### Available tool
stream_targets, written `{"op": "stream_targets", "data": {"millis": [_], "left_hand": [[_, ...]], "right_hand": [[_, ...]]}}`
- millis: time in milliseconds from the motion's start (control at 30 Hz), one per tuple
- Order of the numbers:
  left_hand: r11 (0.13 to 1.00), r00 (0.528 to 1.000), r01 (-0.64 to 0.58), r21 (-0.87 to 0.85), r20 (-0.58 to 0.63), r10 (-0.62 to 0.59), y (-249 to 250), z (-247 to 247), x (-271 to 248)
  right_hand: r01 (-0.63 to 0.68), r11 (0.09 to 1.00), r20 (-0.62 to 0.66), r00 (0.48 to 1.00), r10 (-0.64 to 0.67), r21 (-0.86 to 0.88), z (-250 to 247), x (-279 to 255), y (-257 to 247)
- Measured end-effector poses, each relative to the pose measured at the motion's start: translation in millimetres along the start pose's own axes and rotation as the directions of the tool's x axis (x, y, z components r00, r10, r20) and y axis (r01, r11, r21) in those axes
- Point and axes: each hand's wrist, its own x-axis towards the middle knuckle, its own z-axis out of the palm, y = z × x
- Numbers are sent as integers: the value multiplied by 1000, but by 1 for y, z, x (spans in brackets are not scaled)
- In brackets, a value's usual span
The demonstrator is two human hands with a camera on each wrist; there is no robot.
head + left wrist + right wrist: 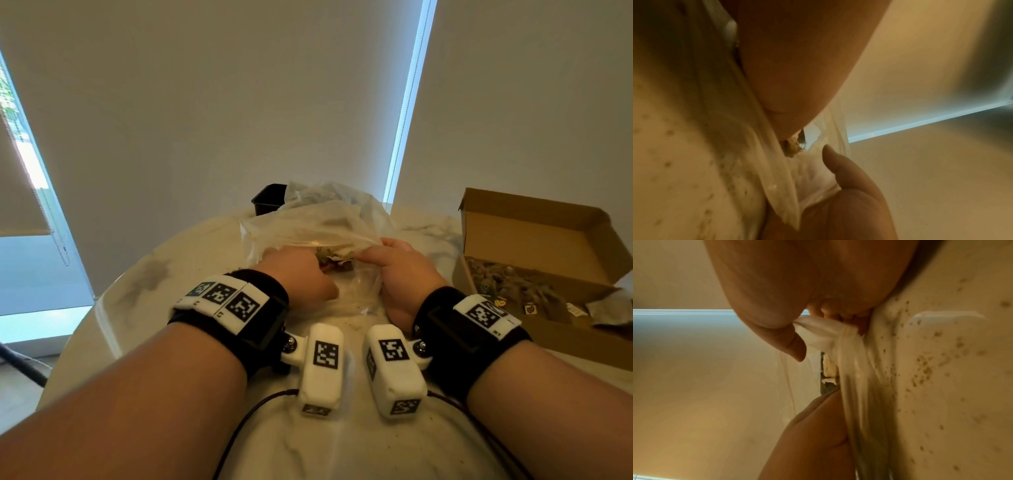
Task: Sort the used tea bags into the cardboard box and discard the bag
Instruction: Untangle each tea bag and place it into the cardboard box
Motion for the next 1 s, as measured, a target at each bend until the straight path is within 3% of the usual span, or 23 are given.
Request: {"op": "stream_targets", "data": {"millis": [167, 367, 533, 733, 1000], "left_hand": [[985, 984, -172, -15, 44, 172, 10, 0, -4], [939, 983, -176, -296, 0, 184, 7, 2, -6], [964, 981, -170, -202, 53, 184, 13, -1, -9], [989, 990, -128, 78, 75, 122, 16, 0, -6], [952, 977, -210, 222, 70, 199, 25, -3, -12]], "right_hand": [[-60, 995, -9, 998, 61, 75, -5, 3, -2], [-29, 990, -50, 998, 36, 138, 0, 6, 1], [-17, 996, -90, 996, 26, 93, -1, 14, 5], [21, 1000, -103, 994, -20, 8, -5, 25, 10], [45, 995, -94, 994, -53, -84, -4, 9, 2]]}}
